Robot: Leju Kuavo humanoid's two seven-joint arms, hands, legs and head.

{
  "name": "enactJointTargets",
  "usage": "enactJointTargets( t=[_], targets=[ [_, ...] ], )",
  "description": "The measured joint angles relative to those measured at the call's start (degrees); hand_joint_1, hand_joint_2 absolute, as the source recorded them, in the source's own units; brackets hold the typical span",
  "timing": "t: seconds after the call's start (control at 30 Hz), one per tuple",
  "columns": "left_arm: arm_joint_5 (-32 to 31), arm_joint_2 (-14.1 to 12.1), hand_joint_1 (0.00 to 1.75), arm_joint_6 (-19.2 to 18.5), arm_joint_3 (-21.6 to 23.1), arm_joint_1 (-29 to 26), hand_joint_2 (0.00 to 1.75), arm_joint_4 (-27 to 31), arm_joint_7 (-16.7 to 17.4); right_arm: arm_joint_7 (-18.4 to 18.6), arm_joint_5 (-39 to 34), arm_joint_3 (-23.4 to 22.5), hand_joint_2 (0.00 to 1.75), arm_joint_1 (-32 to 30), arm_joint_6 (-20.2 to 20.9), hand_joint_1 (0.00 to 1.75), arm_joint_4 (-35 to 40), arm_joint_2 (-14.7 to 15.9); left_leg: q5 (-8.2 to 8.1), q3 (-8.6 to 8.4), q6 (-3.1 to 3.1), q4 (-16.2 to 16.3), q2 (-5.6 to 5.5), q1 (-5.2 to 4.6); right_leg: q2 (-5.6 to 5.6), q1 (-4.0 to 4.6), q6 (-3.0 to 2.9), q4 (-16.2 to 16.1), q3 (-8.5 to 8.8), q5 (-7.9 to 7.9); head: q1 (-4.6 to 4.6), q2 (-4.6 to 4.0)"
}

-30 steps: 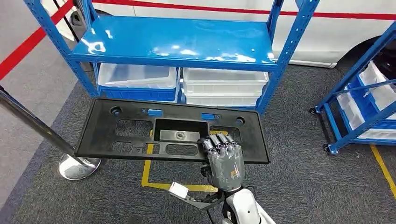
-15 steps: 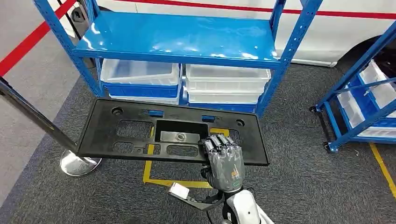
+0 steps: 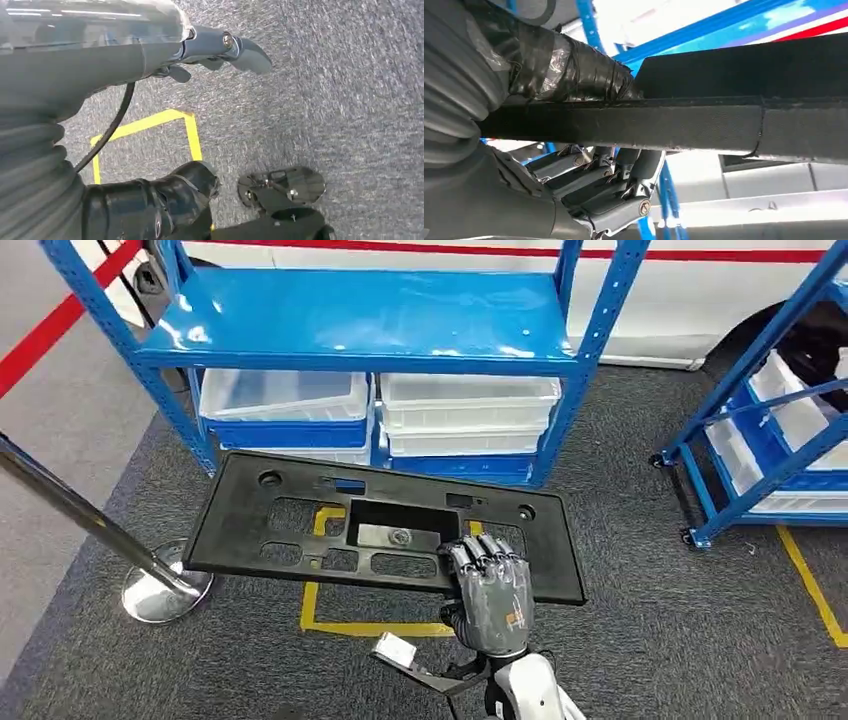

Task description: Take the parts from the cabinet and place them on the table.

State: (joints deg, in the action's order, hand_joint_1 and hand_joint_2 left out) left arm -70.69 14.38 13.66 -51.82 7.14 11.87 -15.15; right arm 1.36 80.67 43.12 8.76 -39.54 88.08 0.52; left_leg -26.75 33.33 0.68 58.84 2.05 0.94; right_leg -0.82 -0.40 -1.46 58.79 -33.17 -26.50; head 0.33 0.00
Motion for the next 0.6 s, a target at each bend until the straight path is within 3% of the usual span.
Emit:
enactJointTargets(
  t=[0.03, 0.1, 0.13, 0.17, 0.2, 0.23, 0.3, 0.33, 0.37, 0.47, 0.5, 0.53, 0.6],
  targets=[
    [0.02, 0.0, 0.0, 0.0, 0.0, -0.04, 1.75, 0.0, -0.02, 0.0, 0.04, -0.02, 1.75, 0.0, 0.0, 1.75, 0.11, 0.0, -1.48, 0.49, 0.18, 1.66, -0.84, 0.04, 0.22, 0.0, -0.37, -0.11, -0.05, 0.15, 0.0, 0.0],
    [0.24, 0.0, 0.0, 0.0, 0.0, -0.09, 1.75, 0.0, -0.02, -0.15, 0.22, -0.28, 1.75, -0.29, 0.0, 1.75, 0.43, 0.0, -6.42, 4.17, 0.38, 10.26, -1.46, 0.08, 0.57, 0.11, -0.67, -0.09, -0.26, 0.29, 0.0, 0.0],
    [0.26, 0.0, 0.0, 0.0, 0.0, -0.17, 1.75, 0.0, -0.02, -0.39, 0.46, -0.57, 1.75, -0.74, 0.0, 1.75, 0.59, 0.0, -8.09, 6.03, 0.48, 14.59, -1.5, 0.08, 0.76, 0.19, -0.73, -0.04, -0.36, 0.33, 0.0, 0.0],
    [0.31, 0.0, 0.0, 0.0, 0.0, -0.28, 1.75, 0.0, -0.02, -0.68, 0.63, -0.94, 1.75, -1.41, 0.0, 1.75, 0.81, 0.0, -8.54, 7.13, 0.53, 17.27, -1.5, 0.08, 0.97, 0.22, -0.73, 0.01, -0.42, 0.34, -0.02, 0.0],
    [0.35, 0.0, 0.0, 0.0, 0.0, -0.41, 1.75, 0.0, -0.04, -0.98, 0.88, -1.4, 1.75, -2.07, 0.0, 1.75, 1.09, 0.0, -7.64, 6.83, 0.53, 16.98, -1.5, 0.09, 1.25, 0.21, -0.72, 0.11, -0.41, 0.34, -0.02, 0.0],
    [0.41, 0.0, 0.0, 0.0, 0.0, -0.52, 1.75, 0.0, -0.11, -1.37, 1.05, -1.88, 1.75, -2.67, 0.0, 1.75, 1.51, 0.0, -5.44, 5.18, 0.46, 13.79, -1.53, 0.12, 1.62, 0.18, -0.71, 0.22, -0.41, 0.34, -0.02, 0.0],
    [0.48, -0.13, 0.0, 0.0, 0.0, -0.54, 1.75, 0.0, -0.33, -2.23, 1.22, -2.84, 1.75, -3.64, 0.0, 1.75, 2.65, 0.0, -0.51, 0.0, 0.08, 3.72, -2.11, 0.19, 2.38, 0.16, -0.56, 0.57, -0.39, 0.24, -0.02, 0.0],
    [0.5, -0.2, 0.0, 0.0, 0.0, -0.58, 1.75, 0.0, -0.39, -2.62, 1.4, -3.3, 1.75, -4.04, 0.0, 1.75, 3.26, -0.02, -0.83, -1.3, -0.23, 0.86, -3.5, 0.24, 2.58, 0.22, -0.36, 0.77, -0.62, 0.15, 0.02, 0.0],
    [0.5, -0.22, 0.0, 0.0, 0.0, -0.61, 1.75, 0.0, -0.44, -2.82, 1.68, -3.78, 1.75, -4.22, 0.0, 1.75, 3.76, -0.02, -1.01, -1.75, -0.2, -0.43, -3.57, 0.19, 2.91, 0.52, 0.04, 1.4, -1.09, 0.2, 0.0, 0.0],
    [0.68, -0.24, 0.0, 0.02, 0.0, -0.56, 1.75, 0.0, -0.46, -3.54, 2.14, -5.35, 1.75, -5.5, 0.0, 1.75, 5.33, -0.02, -0.74, -1.35, -0.74, 0.04, -3.16, -0.17, 3.39, 0.23, 0.96, 0.9, -1.37, 0.76, 0.0, 0.0],
    [0.85, -0.15, 0.0, 0.02, -0.02, -0.59, 1.75, 0.0, -0.48, -3.85, 2.16, -6.01, 1.75, -5.98, 0.0, 1.75, 5.95, -0.02, -0.19, -1.43, -1.46, -0.67, -2.62, 0.46, 3.31, 0.25, 1.31, 1.33, -1.64, 0.36, -0.02, 0.0],
    [0.85, -0.15, 0.0, 0.04, -0.02, -0.58, 1.75, 0.0, -0.52, -4.13, 2.16, -6.62, 1.75, -6.2, 0.0, 1.75, 6.51, -0.02, -0.03, -1.42, -1.78, -0.77, -2.35, 0.4, 2.35, 0.17, 1.57, 2.64, -2.15, -0.86, 0.09, 0.0],
    [0.87, -0.17, 0.0, 0.09, -0.02, -0.6, 1.75, 0.0, -0.55, -4.44, 2.16, -7.39, 1.75, -6.25, -0.02, 1.75, 7.08, -0.02, 0.07, -1.24, -2.11, -0.75, -1.83, 0.35, 1.62, 0.02, 1.97, 9.32, -5.16, -4.9, 0.09, 0.0]
  ],
)
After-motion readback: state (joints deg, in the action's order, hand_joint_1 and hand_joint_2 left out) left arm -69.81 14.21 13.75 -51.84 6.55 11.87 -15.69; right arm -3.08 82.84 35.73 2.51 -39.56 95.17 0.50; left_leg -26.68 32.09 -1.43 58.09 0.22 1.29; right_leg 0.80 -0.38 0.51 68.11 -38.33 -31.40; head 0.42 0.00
